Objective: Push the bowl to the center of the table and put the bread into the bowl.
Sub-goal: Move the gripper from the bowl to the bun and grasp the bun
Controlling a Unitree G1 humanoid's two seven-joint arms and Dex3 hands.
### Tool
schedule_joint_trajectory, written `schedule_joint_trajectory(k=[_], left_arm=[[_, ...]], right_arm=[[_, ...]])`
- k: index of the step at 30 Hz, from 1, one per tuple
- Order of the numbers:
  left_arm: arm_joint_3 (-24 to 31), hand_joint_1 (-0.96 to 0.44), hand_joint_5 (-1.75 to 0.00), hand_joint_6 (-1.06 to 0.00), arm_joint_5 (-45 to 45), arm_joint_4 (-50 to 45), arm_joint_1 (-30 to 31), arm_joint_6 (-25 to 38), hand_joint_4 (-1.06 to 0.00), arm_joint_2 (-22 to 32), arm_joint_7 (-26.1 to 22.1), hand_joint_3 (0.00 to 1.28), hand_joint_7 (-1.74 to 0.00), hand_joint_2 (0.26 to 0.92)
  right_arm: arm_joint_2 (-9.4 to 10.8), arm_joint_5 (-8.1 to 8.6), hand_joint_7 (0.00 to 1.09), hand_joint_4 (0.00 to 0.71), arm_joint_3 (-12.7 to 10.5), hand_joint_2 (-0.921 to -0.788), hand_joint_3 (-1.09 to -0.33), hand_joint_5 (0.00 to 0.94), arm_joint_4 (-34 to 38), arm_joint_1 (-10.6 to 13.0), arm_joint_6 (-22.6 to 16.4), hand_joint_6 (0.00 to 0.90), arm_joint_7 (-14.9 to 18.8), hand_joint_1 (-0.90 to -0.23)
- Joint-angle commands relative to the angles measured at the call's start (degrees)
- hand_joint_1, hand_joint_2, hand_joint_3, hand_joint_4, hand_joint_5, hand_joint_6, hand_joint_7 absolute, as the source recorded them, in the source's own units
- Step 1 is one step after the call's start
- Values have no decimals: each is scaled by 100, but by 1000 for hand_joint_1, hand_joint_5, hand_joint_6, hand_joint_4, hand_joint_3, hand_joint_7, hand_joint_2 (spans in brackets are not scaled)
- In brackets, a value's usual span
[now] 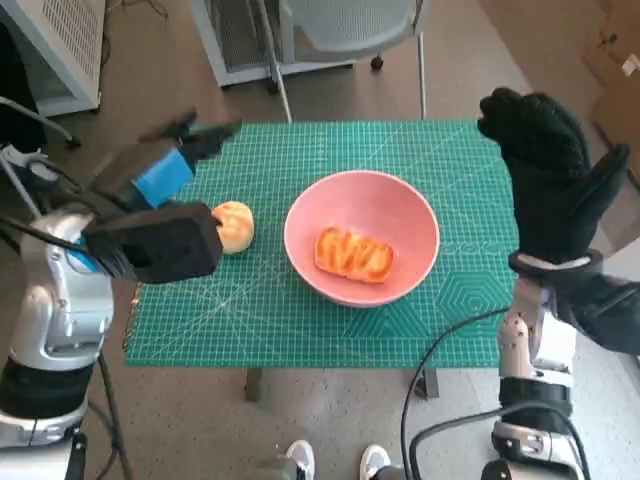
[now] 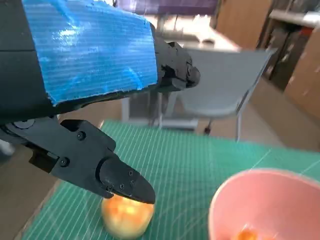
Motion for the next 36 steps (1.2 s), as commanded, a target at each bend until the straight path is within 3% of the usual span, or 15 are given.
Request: schedule_joint_trajectory(k=[1,20,24,36], left_arm=[[-109,-270,0,-253,0,223,-24,32,-29,-23,20,0,0,783],[-572,-274,0,-243,31,1422,-414,-141,-17,-216,170,1,0,784],[-928,-274,0,-238,196,2631,-790,-294,-13,-472,359,2,0,786],[-1438,-275,0,-232,471,4619,-1482,-606,-4,-850,872,0,0,784]], right_arm=[[-23,29,1,338,7,-921,-675,0,129,-51,85,380,80,-579],[-45,120,8,350,-5,-921,-674,5,53,-37,280,394,167,-576],[-102,101,7,350,-24,-921,-674,4,17,-7,294,393,157,-578],[-117,53,7,350,-44,-921,-673,3,-28,24,259,394,115,-580]])
